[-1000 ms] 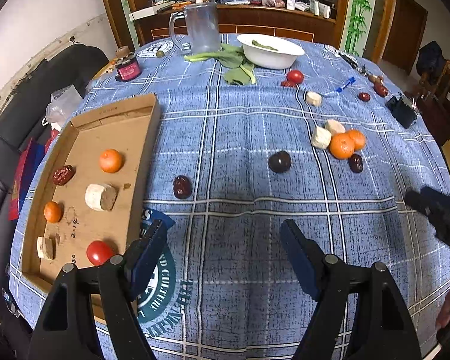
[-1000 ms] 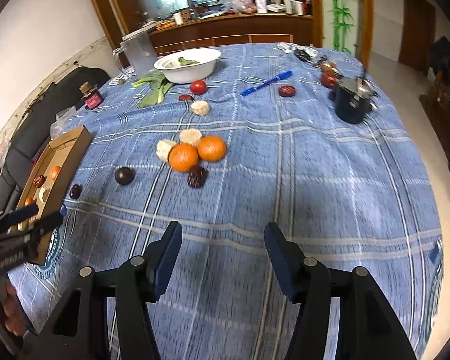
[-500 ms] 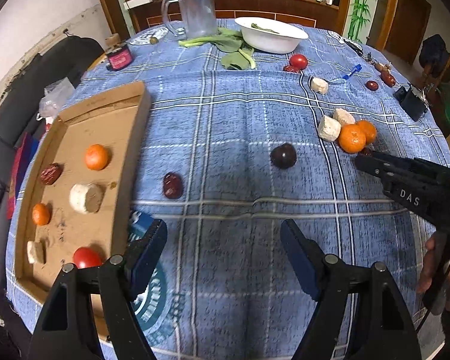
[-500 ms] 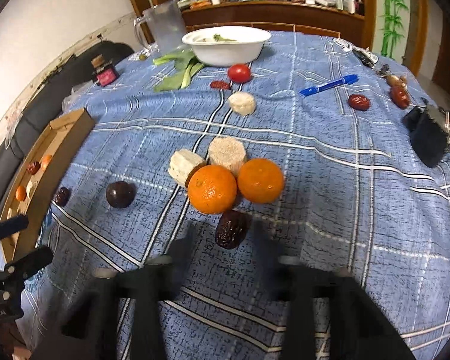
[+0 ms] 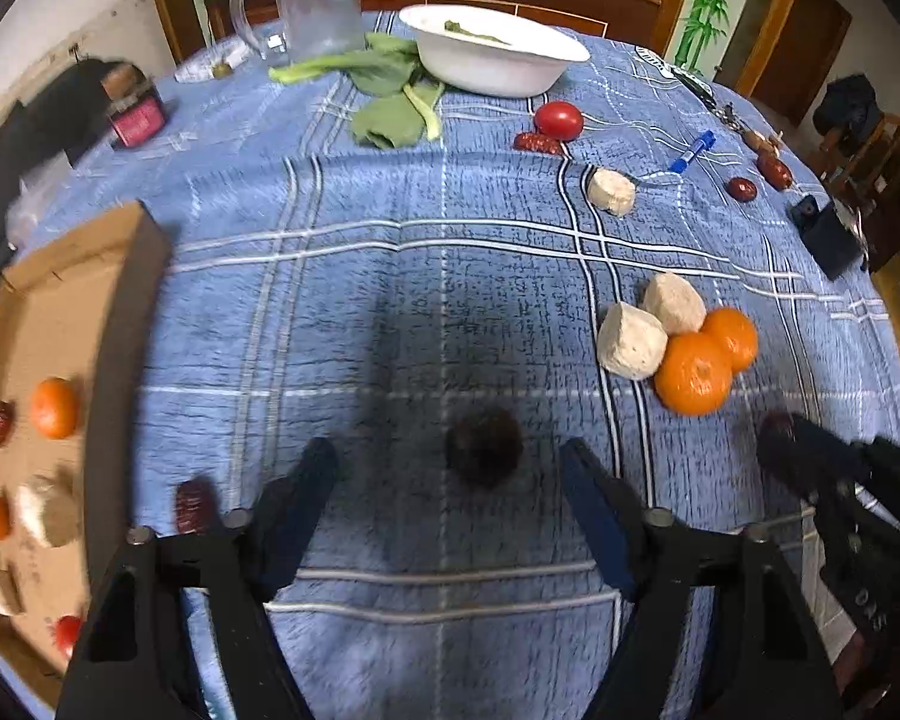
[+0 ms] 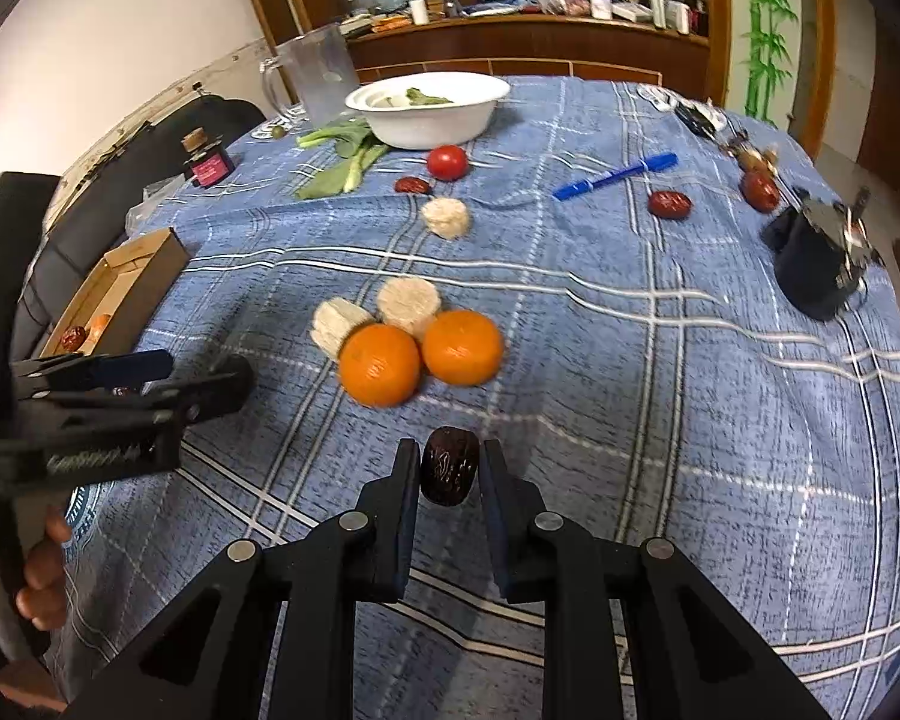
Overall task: Organize fruits
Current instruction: 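Grasp a small dark date with the right gripper while the left gripper grasps the dark plum, then carry the small date and dark plum into the tray and open both grippers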
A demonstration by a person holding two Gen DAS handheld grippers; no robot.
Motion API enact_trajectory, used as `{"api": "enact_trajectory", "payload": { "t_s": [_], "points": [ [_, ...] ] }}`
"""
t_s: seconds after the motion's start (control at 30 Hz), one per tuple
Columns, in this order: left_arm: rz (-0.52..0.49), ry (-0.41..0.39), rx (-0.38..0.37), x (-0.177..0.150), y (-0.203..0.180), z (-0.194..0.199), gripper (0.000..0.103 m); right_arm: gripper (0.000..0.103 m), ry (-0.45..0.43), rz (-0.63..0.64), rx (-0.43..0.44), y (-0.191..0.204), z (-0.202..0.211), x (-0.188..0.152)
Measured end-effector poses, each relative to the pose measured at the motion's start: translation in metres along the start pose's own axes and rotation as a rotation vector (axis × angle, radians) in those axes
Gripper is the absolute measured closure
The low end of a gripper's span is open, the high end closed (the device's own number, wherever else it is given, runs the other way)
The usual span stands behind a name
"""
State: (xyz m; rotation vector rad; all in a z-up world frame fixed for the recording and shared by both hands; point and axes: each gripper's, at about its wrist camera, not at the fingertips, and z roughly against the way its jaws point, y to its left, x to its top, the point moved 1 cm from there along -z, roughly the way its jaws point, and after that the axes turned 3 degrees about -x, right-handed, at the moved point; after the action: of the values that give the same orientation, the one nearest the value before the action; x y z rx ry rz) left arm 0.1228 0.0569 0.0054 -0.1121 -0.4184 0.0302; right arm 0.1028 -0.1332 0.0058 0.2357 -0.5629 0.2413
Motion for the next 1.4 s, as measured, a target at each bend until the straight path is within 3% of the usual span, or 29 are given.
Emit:
{"api": "enact_trajectory", "payload": {
  "t_s": [0.03, 0.07, 0.1, 0.73, 1.1, 1.4],
  "points": [
    [0.009, -0.005, -0.005, 0.0, 0.001, -0.002, 0.062, 0.082, 0.005, -0.012, 0.001, -0.003, 0.0, -0.001],
    [0.007, -0.021, -0.023, 0.0, 0.001, 0.0, 0.076, 0.082, 0.007, -0.019, 0.002, -0.004, 0.0, -0.002],
    [0.009, -0.018, -0.068, 0.0, 0.002, 0.0, 0.081, 0.082, 0.006, -0.024, 0.002, -0.005, 0.0, -0.003],
    [-0.037, -0.098, -0.064, -0.053, 0.01, 0.068, 0.081, 0.082, -0.039, -0.008, -0.104, 0.006, 0.041, -0.027],
    [-0.011, -0.14, -0.055, -0.075, 0.041, 0.104, 0.08, 0.082, -0.067, 0.005, -0.125, 0.038, 0.064, -0.04],
    [0.051, -0.179, -0.046, -0.084, 0.08, 0.127, 0.08, 0.082, -0.087, 0.044, -0.11, 0.072, 0.067, -0.031]
  ]
}}
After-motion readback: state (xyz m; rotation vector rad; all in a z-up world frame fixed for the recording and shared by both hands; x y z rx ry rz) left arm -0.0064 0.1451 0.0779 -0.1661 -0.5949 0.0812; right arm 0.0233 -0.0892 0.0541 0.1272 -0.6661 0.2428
